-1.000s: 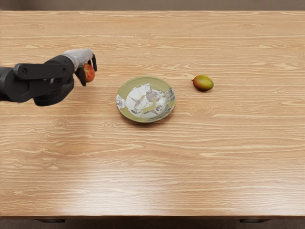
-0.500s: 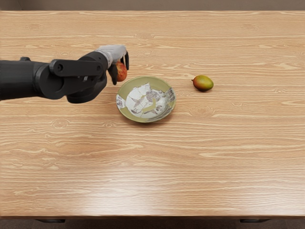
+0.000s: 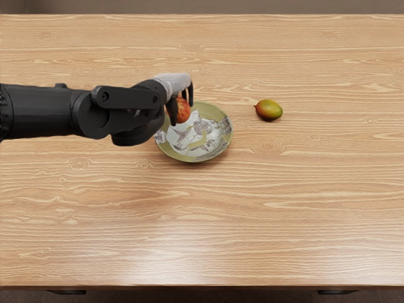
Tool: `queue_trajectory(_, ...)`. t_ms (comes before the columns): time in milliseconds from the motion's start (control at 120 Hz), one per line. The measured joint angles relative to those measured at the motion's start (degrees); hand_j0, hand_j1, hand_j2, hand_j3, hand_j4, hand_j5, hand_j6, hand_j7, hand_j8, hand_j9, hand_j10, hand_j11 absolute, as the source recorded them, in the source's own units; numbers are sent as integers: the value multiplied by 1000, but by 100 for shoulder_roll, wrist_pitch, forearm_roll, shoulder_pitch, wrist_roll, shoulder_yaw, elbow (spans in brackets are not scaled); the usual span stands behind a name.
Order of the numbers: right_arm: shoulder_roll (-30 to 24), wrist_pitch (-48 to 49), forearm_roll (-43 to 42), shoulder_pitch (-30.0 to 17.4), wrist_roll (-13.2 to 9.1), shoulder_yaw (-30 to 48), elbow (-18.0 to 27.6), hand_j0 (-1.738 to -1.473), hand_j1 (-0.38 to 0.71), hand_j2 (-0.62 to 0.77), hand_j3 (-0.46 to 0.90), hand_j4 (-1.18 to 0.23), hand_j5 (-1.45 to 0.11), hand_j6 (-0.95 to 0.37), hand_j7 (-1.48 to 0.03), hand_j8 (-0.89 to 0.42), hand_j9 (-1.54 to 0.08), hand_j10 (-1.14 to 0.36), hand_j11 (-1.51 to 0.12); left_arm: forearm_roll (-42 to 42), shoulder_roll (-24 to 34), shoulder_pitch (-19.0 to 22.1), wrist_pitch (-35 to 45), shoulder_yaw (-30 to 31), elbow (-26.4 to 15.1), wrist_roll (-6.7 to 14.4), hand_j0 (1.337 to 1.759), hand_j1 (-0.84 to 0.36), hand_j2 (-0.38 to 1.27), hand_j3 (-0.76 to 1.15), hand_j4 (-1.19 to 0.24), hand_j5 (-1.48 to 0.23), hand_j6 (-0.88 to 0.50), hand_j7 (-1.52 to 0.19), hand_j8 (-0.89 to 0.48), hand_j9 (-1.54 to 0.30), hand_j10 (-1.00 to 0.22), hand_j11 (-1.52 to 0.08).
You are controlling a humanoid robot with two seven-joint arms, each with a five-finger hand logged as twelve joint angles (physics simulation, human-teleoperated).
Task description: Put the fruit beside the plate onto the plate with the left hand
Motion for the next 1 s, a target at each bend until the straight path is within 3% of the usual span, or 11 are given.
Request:
queue_trajectory(567,0,0,0,0,0,0,0,-1658,-310,-7,0,-33,-43,-33,-43,-33,-43,-33,-43,-326,-154,91,-275,42,-94,-3,1657,-269,434,0,-646,-878,-475,-874,-507,-869,-649,-871)
queue_trajectory(775,0,0,0,0,0,0,0,-1658,-310,-7,0,-33,-43,-33,-43,-33,-43,-33,-43,-371,-147,68,-303,33,-43,-6,1657,-84,196,0,-410,-547,-349,-546,-360,-544,-411,-545)
queue_trajectory(867,0,0,0,0,0,0,0,-1658,-310,-7,0,-33,-43,-33,-43,-33,-43,-33,-43,-376,-69,-41,-544,-33,-44,-7,1658,-35,144,0,-352,-467,-313,-465,-320,-464,-353,-465)
queue_trajectory(1000,0,0,0,0,0,0,0,-1658,-310,-7,0,-33,-43,-33,-43,-33,-43,-33,-43,-374,485,-25,-796,-336,-109,-7,1658,6,99,0,-303,-398,-283,-397,-286,-397,-303,-397)
